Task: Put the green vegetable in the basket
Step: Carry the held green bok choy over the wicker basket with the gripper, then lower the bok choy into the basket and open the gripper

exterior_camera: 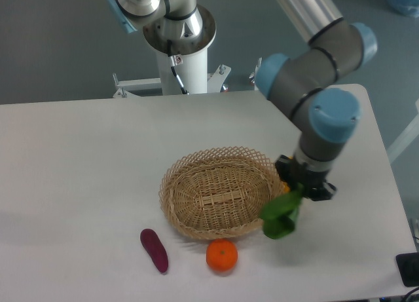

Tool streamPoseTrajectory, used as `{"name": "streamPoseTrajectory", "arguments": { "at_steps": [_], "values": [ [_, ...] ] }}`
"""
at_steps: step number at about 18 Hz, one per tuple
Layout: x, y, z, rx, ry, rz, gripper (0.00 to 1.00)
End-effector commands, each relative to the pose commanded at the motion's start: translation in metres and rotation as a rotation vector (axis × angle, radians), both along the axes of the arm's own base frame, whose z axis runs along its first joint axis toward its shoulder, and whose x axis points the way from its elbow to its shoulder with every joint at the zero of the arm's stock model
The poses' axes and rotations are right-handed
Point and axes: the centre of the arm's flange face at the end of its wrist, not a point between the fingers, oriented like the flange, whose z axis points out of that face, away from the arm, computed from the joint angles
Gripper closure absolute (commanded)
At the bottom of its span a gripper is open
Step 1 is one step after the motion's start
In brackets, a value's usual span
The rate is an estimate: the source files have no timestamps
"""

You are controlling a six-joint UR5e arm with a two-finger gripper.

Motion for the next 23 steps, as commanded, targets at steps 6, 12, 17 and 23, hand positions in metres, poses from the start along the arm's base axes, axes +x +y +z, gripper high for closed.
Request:
{"name": "streamPoseTrajectory", "arguments": {
  "at_steps": [6,12,17,23],
  "values": [
    [0.048,0.005,-0.019,0.015,0.025,-0.071,0.70],
    [0.068,0.004,-0.032,0.030,0.051,-0.090,0.56],
    [0.068,0.005,-0.032,0.036,0.040,-0.079,0.00],
    [0.055,0.015,-0.011,0.053,0.079,-0.028,0.00]
  ]
}}
